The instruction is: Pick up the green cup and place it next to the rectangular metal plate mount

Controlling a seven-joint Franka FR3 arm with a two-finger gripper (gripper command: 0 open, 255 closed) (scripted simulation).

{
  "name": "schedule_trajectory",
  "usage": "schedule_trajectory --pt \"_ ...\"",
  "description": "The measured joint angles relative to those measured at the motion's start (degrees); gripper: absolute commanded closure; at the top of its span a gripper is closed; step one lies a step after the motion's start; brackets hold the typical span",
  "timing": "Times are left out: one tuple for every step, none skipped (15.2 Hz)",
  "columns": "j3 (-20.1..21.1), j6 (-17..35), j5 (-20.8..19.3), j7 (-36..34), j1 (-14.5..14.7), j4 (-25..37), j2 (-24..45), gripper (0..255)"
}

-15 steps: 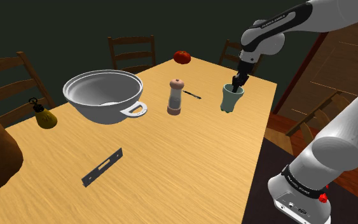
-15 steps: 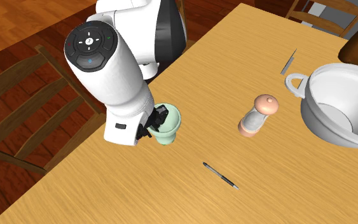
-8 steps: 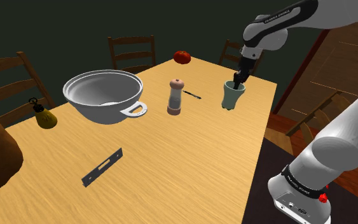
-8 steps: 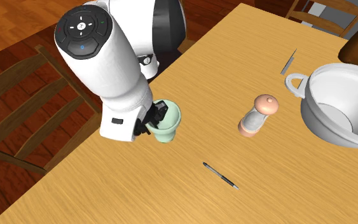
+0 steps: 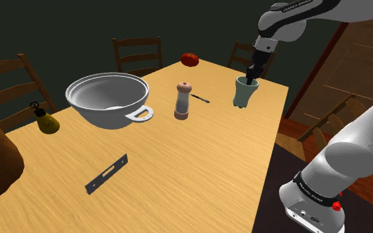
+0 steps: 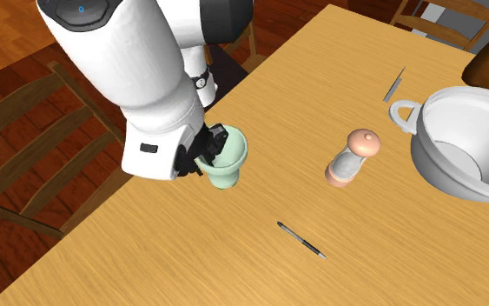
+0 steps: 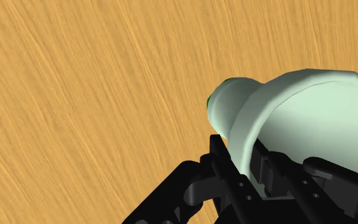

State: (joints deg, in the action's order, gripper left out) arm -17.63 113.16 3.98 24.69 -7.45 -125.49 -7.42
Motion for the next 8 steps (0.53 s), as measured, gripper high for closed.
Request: schedule_trajectory --pt "0.07 -0.75 -0.13 -0.22 0.02 0.4 -0.38 255" --pt "0.11 -1.54 -0.22 -0.36 0.03 0.93 -0.67 255" --pt "0.13 -2.42 -0.3 -0.46 0.02 1.65 -0.85 255" --pt "0.15 -3.18 -0.4 -0.57 0.01 2.16 -1.11 255" --pt "0.22 -3.8 -0.42 -0.74 0.05 2.68 -1.22 255" --pt "0.2 -4.64 -0.53 -0.78 0.01 3.27 -1.49 255" --pt "0.25 -5.38 -0.59 -0.91 0.02 3.81 -1.7 255" --pt "0.33 -6.14 -0.61 -1.11 0.08 4.48 -1.8 255"
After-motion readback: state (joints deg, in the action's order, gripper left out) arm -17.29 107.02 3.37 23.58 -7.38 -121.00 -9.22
